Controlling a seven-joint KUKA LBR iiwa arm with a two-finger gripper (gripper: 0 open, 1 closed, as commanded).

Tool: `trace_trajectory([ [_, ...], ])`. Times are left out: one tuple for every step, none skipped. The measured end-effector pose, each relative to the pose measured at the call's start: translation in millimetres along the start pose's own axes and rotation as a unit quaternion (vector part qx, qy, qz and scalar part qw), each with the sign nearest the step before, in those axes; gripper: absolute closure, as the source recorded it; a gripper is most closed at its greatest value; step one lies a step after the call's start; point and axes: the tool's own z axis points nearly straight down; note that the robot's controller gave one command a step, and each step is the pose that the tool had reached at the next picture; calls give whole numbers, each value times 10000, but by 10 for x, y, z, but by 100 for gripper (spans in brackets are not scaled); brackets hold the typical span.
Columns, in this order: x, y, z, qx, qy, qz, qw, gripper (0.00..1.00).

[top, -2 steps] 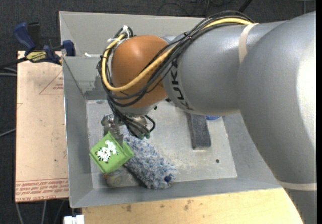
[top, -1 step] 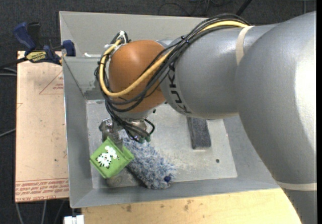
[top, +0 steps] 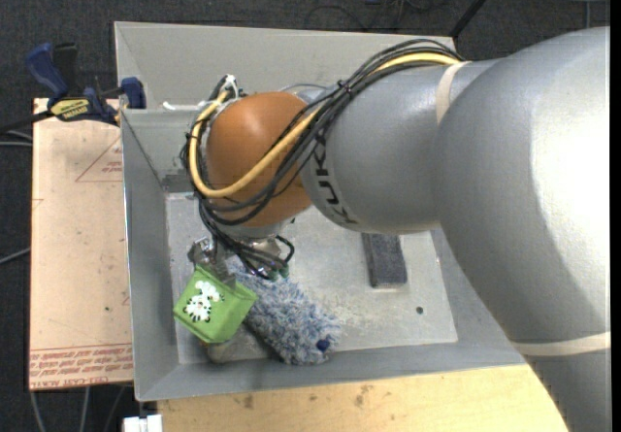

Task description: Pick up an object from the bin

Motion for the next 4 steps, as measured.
trace_trajectory([
  [89, -7, -174, 0, 30, 190, 9998, 100],
  [-73, 47, -550, 1, 14, 124, 9999, 100],
  [-73, 47, -550, 1, 14, 124, 9999, 100],
  [-223, 35, -977, 3, 23, 66, 10000, 100],
])
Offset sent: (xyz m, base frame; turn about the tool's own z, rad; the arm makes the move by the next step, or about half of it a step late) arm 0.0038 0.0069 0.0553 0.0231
